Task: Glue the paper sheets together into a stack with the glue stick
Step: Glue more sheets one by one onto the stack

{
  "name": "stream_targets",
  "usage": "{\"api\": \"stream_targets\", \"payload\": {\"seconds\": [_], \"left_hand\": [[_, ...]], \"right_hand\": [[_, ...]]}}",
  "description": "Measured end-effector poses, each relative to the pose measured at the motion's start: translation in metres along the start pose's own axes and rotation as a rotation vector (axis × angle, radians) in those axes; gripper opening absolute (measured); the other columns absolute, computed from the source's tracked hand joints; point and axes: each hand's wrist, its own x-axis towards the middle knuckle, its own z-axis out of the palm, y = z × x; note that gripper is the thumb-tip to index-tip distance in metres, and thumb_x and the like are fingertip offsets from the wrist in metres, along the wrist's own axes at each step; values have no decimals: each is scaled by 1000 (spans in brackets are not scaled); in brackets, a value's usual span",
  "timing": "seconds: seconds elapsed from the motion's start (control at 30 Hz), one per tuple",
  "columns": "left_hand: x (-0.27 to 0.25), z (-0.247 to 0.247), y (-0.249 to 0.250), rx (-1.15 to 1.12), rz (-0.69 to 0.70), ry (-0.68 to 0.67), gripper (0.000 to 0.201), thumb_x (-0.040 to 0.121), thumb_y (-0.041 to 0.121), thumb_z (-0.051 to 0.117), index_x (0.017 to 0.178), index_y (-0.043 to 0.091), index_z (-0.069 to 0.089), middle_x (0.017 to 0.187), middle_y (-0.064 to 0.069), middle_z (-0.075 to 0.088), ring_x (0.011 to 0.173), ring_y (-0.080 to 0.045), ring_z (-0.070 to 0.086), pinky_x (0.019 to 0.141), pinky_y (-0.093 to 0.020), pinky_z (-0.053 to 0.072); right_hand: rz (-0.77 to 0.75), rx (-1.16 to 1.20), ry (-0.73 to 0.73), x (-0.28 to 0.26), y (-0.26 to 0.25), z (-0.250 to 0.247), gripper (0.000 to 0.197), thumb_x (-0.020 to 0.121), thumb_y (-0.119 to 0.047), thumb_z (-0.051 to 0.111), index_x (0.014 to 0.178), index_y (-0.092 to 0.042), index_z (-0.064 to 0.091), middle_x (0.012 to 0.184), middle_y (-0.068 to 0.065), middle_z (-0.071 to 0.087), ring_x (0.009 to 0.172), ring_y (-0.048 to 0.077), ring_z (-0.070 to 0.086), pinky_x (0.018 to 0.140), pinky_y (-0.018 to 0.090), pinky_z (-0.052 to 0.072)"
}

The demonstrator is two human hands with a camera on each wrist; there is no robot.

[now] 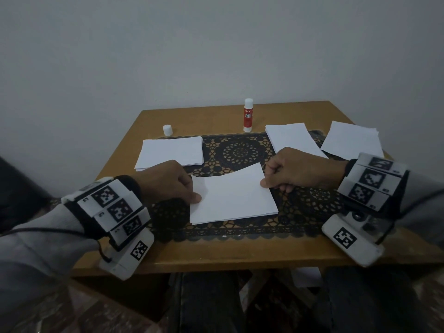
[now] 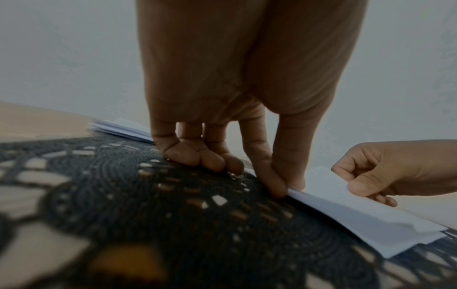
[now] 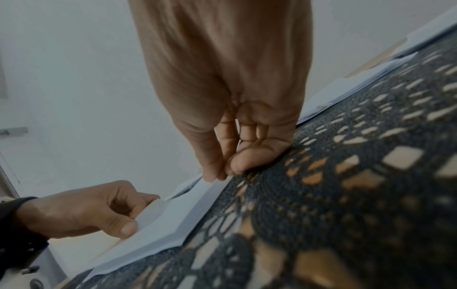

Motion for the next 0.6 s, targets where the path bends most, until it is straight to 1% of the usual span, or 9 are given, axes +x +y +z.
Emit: {"api": "stream_targets", "payload": {"seconds": [0.13,0.23,0.33,0.4,0.6], "left_hand": [[0,0,-1,-6,2,9,37,81,25,73,47,22,60,54,7,55,59,-10,47,58,-21,36],[0,1,0,-3,5,5,34,81,25,73,50,22,61,56,5,56,59,-10,47,58,-21,36],[0,1,1,4,0,3,33,81,25,73,51,21,61,57,5,56,59,-10,47,58,-21,36],[0,1,1,5,-2,2,32,81,25,73,52,20,61,58,5,56,60,-10,47,59,-22,36],[1,2,2,15,-5,4,33,81,26,73,51,21,60,56,6,56,59,-10,47,58,-21,35]], "right_hand": [[-9,-23,9,1,0,1,19,86,-20,72,74,-6,67,66,3,64,50,2,58,56,17,53],[-15,-34,16,2,0,2,19,86,-20,72,75,-4,67,66,3,65,50,2,58,56,16,52],[-19,-39,14,2,1,2,19,86,-20,72,75,-5,68,67,4,65,52,4,59,57,17,53],[-22,-43,14,2,1,2,19,86,-20,71,74,-6,67,66,3,65,51,4,58,57,17,53],[-22,-63,13,3,1,2,20,86,-20,72,78,-2,68,68,6,65,51,4,58,57,18,52]]}}
